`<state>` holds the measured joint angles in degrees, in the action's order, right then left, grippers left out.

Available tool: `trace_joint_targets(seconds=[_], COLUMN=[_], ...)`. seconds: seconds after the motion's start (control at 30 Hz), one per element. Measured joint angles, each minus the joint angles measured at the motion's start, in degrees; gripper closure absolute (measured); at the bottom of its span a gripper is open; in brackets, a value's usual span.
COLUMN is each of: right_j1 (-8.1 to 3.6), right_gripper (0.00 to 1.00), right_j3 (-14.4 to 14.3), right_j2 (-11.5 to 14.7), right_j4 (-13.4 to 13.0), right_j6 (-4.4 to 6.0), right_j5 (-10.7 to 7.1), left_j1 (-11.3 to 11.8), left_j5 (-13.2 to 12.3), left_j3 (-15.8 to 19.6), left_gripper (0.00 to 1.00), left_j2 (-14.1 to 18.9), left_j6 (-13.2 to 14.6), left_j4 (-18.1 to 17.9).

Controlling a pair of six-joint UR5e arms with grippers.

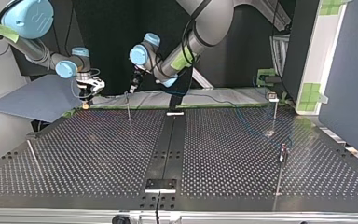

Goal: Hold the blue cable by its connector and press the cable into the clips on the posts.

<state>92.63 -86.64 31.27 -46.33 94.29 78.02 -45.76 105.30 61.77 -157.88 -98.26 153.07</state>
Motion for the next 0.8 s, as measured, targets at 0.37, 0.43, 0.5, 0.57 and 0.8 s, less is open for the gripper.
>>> trace_joint_targets(seconds=[0.37, 0.43, 0.5, 0.57, 0.8], right_j1=[-0.01, 0.01, 0.02, 0.06, 0.28], right_gripper=[1.00, 1.00, 1.00, 1.00, 1.00], right_j3=[0.00, 0.00, 0.00, 0.00, 0.00], right_j2=[-0.01, -0.03, -0.04, -0.05, -0.09], right_j4=[0.01, 0.01, 0.00, 0.00, 0.00], right_j6=[0.22, 0.32, 0.41, 0.53, 0.74], right_j5=[0.00, 0.00, 0.02, 0.03, 0.03], left_j1=[-0.17, 0.12, 0.32, 0.36, 0.77], left_j5=[4.18, 4.53, 4.47, 4.27, 3.84], left_j3=[4.67, 5.78, 6.75, 7.83, 11.59], left_gripper=[0.01, 0.01, 0.01, 0.01, 0.01], left_j2=[4.77, 5.87, 6.84, 7.93, 11.69], left_j6=[3.92, 3.86, 3.44, 2.77, 0.52], left_j4=[-0.73, -1.76, -2.72, -3.81, -6.43])
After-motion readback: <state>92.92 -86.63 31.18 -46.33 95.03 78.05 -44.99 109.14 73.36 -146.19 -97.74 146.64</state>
